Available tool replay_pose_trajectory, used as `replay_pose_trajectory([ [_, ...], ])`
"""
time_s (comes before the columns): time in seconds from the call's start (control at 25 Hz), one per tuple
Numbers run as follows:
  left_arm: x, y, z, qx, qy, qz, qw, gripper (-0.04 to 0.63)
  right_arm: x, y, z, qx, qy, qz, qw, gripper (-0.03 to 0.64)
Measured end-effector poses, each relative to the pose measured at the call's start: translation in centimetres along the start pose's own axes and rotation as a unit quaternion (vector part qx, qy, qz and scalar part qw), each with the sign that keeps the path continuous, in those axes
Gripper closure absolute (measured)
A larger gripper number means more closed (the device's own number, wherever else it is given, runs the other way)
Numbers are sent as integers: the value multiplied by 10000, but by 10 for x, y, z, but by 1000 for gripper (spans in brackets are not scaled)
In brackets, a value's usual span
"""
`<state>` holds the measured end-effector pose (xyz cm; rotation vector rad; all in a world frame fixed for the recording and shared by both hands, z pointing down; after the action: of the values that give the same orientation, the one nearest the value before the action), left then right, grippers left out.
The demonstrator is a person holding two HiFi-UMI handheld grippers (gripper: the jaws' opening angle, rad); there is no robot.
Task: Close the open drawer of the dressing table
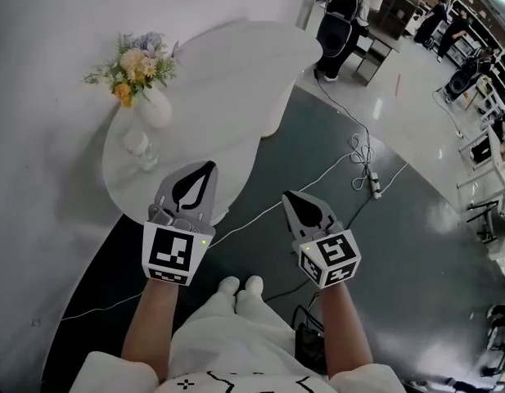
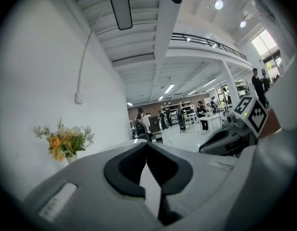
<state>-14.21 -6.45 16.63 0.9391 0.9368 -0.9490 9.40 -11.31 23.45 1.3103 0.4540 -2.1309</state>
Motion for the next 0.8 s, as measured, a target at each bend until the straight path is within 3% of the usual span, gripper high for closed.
replay_pose_trajectory([
  [0.16,13,-7,-9,96,216,-139,9996,578,26,5,-25,-200,225,218,9993,617],
  [0.28,23,-12,-15,126,379,-149,9991,578,44,0,-43,-590,294,-363,9972,617],
  [0.44,39,-16,-22,114,625,28,9980,578,68,-3,-70,-1397,817,-1099,9807,617],
  [0.72,58,-21,-26,153,1044,67,9944,578,93,1,-99,-2289,1368,-1251,9556,617],
  [0.8,63,-20,-26,110,1106,96,9938,578,96,-1,-101,-2268,1338,-1363,9550,617],
])
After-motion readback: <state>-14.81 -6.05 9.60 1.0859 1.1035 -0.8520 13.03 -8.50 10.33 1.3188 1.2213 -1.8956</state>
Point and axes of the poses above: the fingertips, and each gripper's own axes: z forward along the fingers, y to its right, x out of its top, the point moved 10 cm from there along -z, backward along the fingers, and after that the axes turned 11 degrees about -y, right-handed, at the moved point
